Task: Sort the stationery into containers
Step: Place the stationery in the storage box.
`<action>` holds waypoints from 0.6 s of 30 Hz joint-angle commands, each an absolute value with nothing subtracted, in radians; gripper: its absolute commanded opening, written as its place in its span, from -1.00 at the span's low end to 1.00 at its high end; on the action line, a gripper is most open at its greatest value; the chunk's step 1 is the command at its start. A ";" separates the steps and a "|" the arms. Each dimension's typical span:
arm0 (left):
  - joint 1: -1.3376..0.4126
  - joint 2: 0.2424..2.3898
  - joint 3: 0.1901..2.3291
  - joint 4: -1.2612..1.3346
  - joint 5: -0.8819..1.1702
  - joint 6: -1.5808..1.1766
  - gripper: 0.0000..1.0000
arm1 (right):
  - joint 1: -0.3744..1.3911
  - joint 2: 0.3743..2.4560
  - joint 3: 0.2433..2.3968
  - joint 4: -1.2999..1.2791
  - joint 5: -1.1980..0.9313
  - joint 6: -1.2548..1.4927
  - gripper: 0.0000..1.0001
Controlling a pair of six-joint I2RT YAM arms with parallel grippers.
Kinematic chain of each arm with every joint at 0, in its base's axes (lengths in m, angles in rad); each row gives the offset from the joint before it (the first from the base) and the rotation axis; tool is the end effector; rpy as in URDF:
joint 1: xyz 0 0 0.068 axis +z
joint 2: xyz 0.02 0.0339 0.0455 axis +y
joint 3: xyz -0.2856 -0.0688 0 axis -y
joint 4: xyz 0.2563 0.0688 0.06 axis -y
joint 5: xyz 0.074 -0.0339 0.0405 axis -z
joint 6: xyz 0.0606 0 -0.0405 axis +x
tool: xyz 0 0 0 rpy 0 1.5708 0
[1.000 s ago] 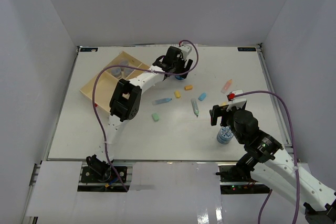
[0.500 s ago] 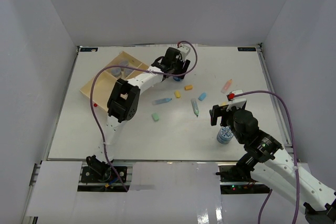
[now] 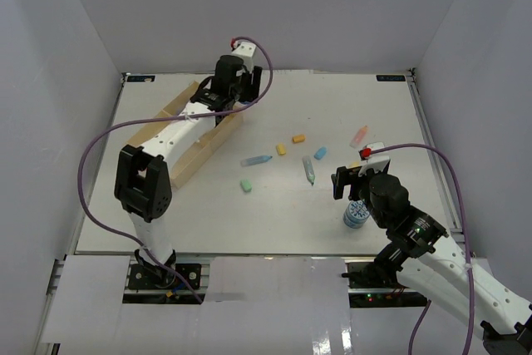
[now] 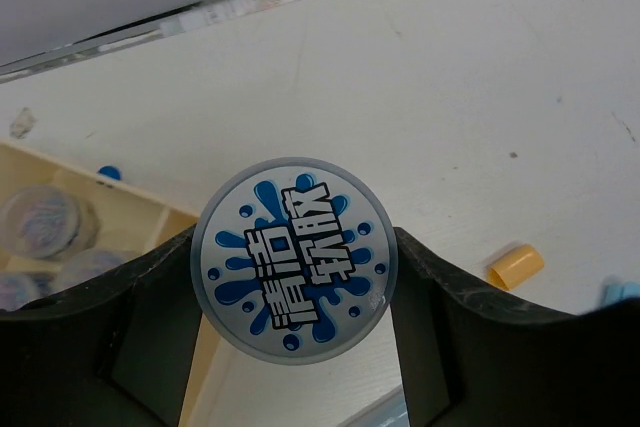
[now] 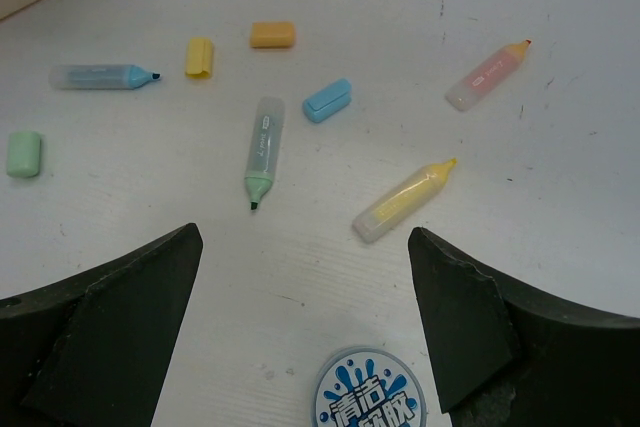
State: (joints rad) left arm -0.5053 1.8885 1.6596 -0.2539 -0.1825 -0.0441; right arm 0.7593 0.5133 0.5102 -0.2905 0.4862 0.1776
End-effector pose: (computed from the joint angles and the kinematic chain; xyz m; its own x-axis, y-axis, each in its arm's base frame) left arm 0.4348 -0.2279 0.3231 -0.4206 0.1832 -0.8886 0.3171 0.9473 0.0451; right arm 0.1282 0.0826 0.2760 -0.2568 -0.0284 -0.9660 -0.2427 0.9694 0.0360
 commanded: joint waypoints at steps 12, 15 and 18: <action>-0.356 1.738 1.353 -0.002 -0.218 -0.077 0.10 | 0.755 0.489 0.519 -0.276 0.476 0.179 0.80; -0.344 1.755 1.341 0.046 -0.209 -0.077 0.10 | 0.755 0.488 0.518 -0.276 0.476 0.181 0.80; -0.338 1.776 1.338 0.074 -0.203 -0.063 0.10 | 0.755 0.489 0.518 -0.276 0.476 0.179 0.80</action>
State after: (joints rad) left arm -0.3508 1.7954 1.3319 -0.0502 -0.2165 -0.0742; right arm 0.7593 0.4973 0.5102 -0.2905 0.4782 0.1776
